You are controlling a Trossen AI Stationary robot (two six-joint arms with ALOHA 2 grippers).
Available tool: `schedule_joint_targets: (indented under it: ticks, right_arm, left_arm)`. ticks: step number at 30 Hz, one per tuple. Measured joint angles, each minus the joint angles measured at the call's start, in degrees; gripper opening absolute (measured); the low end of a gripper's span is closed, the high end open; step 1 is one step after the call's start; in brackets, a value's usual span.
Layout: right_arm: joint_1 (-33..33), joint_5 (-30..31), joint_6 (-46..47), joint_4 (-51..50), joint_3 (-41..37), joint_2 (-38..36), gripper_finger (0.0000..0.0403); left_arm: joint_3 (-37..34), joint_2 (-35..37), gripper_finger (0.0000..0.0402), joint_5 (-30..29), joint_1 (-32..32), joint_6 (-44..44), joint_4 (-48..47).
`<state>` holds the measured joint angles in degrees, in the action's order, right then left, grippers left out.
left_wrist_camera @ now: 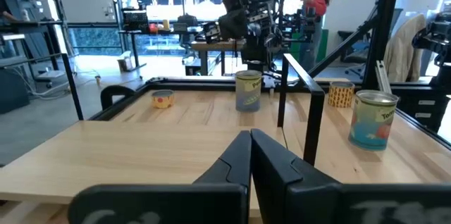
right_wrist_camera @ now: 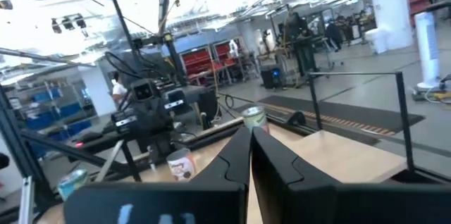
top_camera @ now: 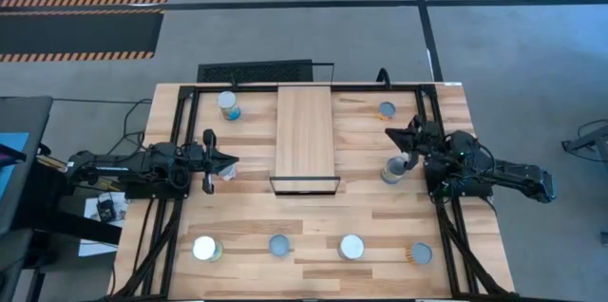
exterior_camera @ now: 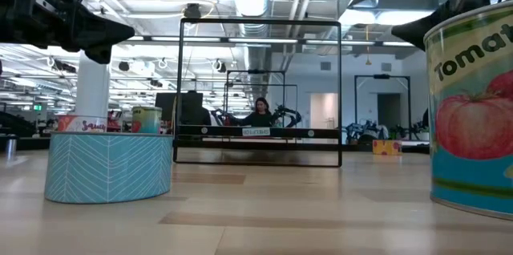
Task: Pick and place cans onto a shelf
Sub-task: Put the canned peas on the shelf
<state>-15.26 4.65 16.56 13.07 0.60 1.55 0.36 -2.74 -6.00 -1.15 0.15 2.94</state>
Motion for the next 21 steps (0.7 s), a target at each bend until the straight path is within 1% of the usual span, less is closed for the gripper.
schedule_joint_targets:
  ticks: [2,4,8,12,15,21]
  right_arm:
    - [0.2,-1.7,-0.9,-0.4,0.9,0.0,0.0031]
    - [1.0,-2.9,-3.0,-3.5,3.6,0.1,0.0014]
    - [3.6,-0.3,-5.5,-13.4,11.5,4.3,0.0009]
    - [7.6,6.0,-6.5,-24.5,19.7,12.1,0.0005]
    - [10.6,10.1,-4.9,-32.2,24.2,19.3,0.0004]
    - [16.3,10.8,3.1,-44.5,33.2,33.5,0.0004]
  left_arm:
    - [0.0,0.0,0.0,0.0,0.0,-1.1,0.0]
    - [0.0,0.0,0.0,0.0,0.0,-2.9,0.0]
    - [0.0,0.0,0.0,-0.8,0.0,-2.4,0.4]
    - [0.0,0.0,0.0,-0.9,0.0,-0.2,0.0]
    - [0.0,0.0,0.0,-1.3,0.0,-0.2,0.0]
    - [0.0,0.0,0.0,-1.8,0.0,-1.3,0.0]
